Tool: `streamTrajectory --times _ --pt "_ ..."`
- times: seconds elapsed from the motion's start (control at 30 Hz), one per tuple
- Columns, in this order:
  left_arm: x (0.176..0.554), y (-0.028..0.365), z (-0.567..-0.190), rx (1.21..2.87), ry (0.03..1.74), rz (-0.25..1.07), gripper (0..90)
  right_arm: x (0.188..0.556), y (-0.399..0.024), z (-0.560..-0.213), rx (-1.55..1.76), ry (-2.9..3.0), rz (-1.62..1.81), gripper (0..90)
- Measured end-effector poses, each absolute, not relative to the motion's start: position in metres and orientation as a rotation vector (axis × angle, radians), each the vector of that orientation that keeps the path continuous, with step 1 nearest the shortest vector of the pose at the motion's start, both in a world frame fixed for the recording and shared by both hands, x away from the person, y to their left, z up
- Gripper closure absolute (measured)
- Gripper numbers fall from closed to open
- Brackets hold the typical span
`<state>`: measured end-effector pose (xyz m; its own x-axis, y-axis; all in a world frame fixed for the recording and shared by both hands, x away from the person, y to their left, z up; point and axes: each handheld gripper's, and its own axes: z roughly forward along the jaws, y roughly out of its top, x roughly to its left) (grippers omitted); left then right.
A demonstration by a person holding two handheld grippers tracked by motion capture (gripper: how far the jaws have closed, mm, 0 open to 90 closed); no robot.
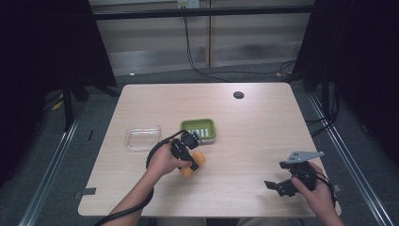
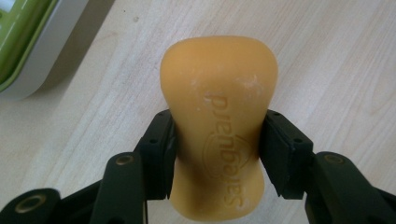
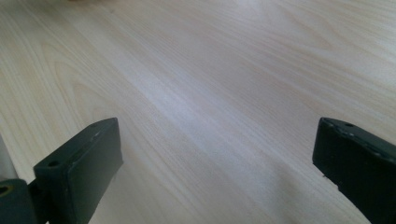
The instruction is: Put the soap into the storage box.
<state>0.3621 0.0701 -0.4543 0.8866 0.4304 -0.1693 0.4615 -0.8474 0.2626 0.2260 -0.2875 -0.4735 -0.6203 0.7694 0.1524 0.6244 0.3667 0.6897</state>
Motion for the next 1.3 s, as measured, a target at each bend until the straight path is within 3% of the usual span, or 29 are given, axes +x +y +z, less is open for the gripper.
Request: streamTrajectory --times 1.3 --pt "0.375 0.084 -0.435 2.695 0.668 -0.163 49.8 0.226 -0.288 -0.473 1.259 2.426 1.092 1.3"
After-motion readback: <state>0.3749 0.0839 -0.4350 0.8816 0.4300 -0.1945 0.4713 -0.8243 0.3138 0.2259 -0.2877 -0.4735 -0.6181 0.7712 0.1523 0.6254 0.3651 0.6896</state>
